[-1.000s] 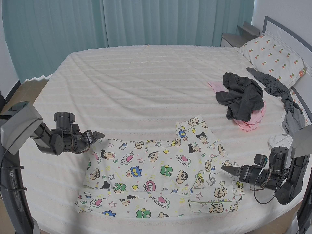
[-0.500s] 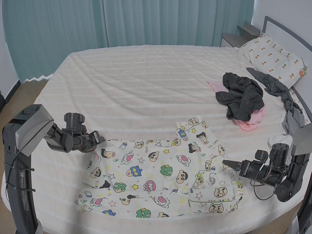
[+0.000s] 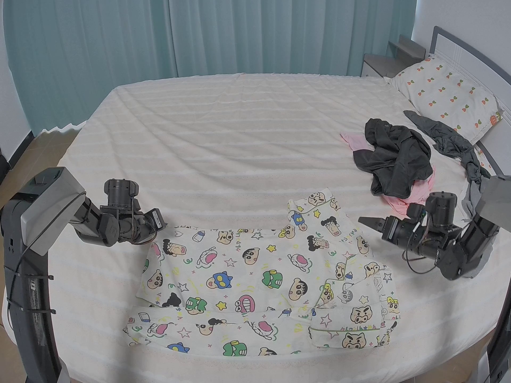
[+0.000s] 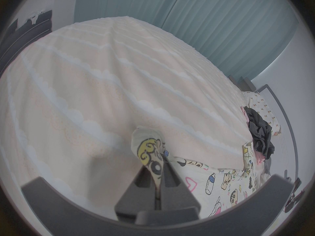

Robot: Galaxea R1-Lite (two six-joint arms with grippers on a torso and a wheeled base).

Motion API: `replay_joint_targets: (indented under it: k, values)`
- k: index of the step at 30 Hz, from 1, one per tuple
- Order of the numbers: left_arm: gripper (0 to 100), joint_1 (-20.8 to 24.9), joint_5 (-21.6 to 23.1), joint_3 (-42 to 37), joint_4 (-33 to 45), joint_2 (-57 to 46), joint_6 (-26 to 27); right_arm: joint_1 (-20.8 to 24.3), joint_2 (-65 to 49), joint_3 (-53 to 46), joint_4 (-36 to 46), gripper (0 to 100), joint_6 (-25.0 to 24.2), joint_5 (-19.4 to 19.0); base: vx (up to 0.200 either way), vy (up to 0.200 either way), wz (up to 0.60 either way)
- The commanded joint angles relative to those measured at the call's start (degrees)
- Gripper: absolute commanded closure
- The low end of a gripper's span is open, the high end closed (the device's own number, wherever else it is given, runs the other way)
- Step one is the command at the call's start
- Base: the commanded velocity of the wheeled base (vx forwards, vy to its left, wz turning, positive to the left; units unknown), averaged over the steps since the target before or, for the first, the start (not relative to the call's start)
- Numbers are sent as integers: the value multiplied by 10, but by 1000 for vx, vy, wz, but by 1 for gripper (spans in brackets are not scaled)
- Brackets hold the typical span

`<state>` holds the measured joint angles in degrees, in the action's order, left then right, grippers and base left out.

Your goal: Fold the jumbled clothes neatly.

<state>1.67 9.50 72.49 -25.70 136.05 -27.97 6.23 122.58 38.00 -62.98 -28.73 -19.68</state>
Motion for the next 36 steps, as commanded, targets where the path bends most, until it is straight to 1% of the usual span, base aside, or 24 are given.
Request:
replay_joint_targets:
  k: [1,2,5,9,11,12,14,17,21,24,28,29,31,33,36]
  values:
    - [100,3,-26,-9,4,-54,0,-3,126,329,264,0,54,3,0,0,0]
    - [100,3,-26,-11,5,-60,-1,-4,140,357,282,0,62,3,0,0,0]
    - [100,3,-26,-16,5,-61,-1,-1,179,415,313,0,68,3,0,0,0]
    - [100,4,-26,-17,5,-61,-1,20,222,483,353,0,87,5,0,0,0]
    - [100,7,-26,-17,5,-61,-1,26,240,507,362,0,95,14,0,0,0]
    - [100,9,-26,-19,5,-61,-2,34,251,521,367,0,98,26,0,0,0]
    - [100,12,-26,-27,2,-61,-6,42,266,537,374,0,101,35,0,0,0]
    - [100,21,-26,-30,2,-61,-18,52,275,549,380,0,105,36,0,0,0]
    - [100,25,-26,-30,2,-63,-20,57,289,571,407,0,122,37,0,0,0]
    - [100,25,-26,-30,2,-63,-20,58,292,575,404,0,135,39,0,0,0]
    - [100,25,-26,-29,2,-63,-20,57,288,576,392,0,134,39,0,0,0]
    - [100,25,-26,-29,2,-63,-19,55,286,576,385,100,134,39,0,0,0]
    - [100,25,-26,-29,2,-63,-20,55,282,575,378,100,133,41,0,0,0]
    - [100,25,-26,-29,2,-63,-20,46,270,569,362,100,126,53,0,0,0]
    - [100,25,-26,-29,1,-63,-20,34,248,551,358,100,120,49,0,0,0]
